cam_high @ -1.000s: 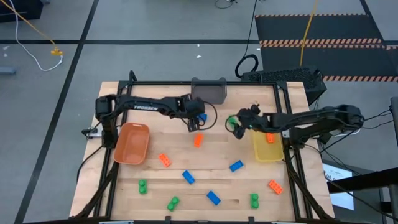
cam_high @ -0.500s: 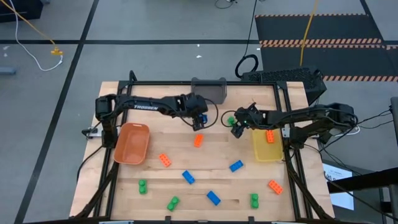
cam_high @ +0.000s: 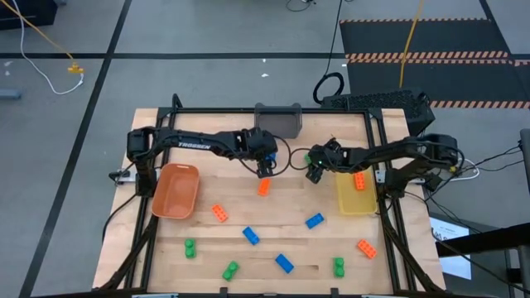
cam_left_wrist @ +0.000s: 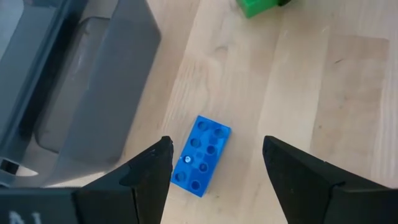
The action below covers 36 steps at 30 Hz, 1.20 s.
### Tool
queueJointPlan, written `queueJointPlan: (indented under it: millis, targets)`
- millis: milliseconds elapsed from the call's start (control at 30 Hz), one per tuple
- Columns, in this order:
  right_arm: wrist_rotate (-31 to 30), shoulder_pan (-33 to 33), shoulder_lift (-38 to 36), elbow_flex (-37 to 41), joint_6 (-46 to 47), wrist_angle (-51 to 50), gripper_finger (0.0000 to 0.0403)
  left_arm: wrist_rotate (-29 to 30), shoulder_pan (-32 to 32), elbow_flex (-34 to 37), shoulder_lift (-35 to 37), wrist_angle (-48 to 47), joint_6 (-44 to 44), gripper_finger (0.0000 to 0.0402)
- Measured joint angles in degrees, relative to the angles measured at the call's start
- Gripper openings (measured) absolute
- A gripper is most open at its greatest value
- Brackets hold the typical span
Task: Sort & place blocks by color
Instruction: Put the green game piece into the orange bin
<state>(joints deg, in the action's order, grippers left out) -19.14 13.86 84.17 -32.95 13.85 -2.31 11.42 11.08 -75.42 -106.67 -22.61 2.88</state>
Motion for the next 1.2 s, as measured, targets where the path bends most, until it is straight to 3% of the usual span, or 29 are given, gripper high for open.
queueJointPlan:
  millis: [167,333,567,667,833,1067,1200]
  targets:
    - [2.58,0.73,1.8,-0.09,0.0,1.68,0.0262,0.03,-0.3,0.1,0.0,1.46,0.08,0.0248]
    - [2.76,0.75,1.52,-0.02,-1.98,2.58,0.0225,-0.17,0.51,0.09,0.11,12.48,0.35,0.0248]
    - [2.97,0.75,1.37,-0.01,-5.17,3.68,0.0118,-12.79,2.33,2.1,0.15,27.38,1.24,0.0248]
    - [2.96,0.75,1.24,-0.04,-6.51,3.63,0.0117,-15.74,4.01,5.61,0.34,34.49,-0.47,0.0248]
    - [3.16,0.68,-0.79,0.07,-9.97,3.4,0.0117,-18.93,5.41,9.4,0.67,35.72,-0.27,0.0248]
    - [9.45,-0.83,-8.15,0.06,-17.71,9.37,0.0117,-18.9,2.39,10.99,0.61,33.82,14.88,0.0248]
    - [8.67,-2.8,-11.74,0.02,-23.46,10.36,0.0117,-17.89,0.82,11.02,0.61,36.3,17.5,0.0248]
